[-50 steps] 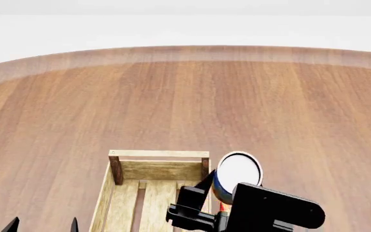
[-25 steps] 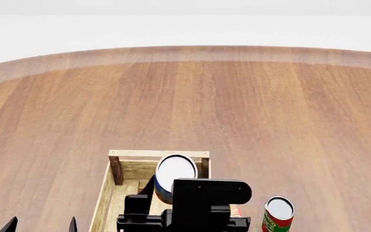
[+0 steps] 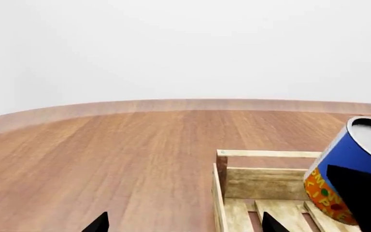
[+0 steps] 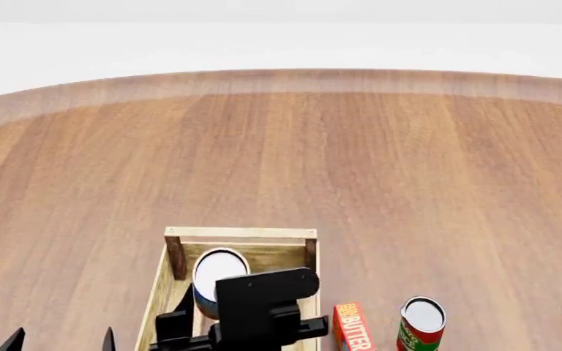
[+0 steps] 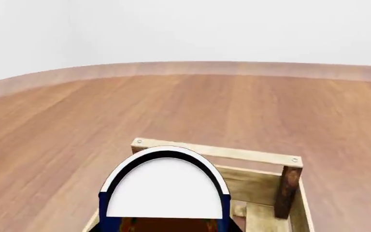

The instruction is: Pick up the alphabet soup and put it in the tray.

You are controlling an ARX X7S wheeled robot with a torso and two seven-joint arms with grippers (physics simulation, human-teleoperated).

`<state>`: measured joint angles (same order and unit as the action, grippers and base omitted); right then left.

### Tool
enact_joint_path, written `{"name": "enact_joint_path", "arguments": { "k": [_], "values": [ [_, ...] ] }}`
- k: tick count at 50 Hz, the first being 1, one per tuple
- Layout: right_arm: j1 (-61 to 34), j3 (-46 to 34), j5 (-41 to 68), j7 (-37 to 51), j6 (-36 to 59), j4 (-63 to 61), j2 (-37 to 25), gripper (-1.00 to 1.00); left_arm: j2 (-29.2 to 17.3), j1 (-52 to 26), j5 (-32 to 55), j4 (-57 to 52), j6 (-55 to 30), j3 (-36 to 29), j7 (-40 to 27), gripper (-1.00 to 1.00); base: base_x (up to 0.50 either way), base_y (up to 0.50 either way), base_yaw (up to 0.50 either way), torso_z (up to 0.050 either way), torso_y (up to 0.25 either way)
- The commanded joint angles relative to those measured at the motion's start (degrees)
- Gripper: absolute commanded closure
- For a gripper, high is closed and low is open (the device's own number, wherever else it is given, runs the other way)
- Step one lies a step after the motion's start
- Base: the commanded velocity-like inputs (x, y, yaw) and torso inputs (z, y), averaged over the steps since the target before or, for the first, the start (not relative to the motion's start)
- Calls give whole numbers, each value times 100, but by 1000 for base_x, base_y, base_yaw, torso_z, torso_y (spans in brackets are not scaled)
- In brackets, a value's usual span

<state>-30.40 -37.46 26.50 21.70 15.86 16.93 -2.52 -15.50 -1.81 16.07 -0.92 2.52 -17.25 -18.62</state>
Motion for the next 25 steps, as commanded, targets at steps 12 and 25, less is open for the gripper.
{"name": "enact_joint_path", "arguments": {
  "k": [12,25],
  "values": [
    [-548,-978,394,-339,-1143,1888,226,100,-36,0,29,-16,11,-31,-45,-100,0,0,0,0,1],
    [-855,-1972,1247,-237,-1801,2767,236,100,-47,-10,35,15,43,-54,-59,-100,0,0,0,0,1]
  ]
}}
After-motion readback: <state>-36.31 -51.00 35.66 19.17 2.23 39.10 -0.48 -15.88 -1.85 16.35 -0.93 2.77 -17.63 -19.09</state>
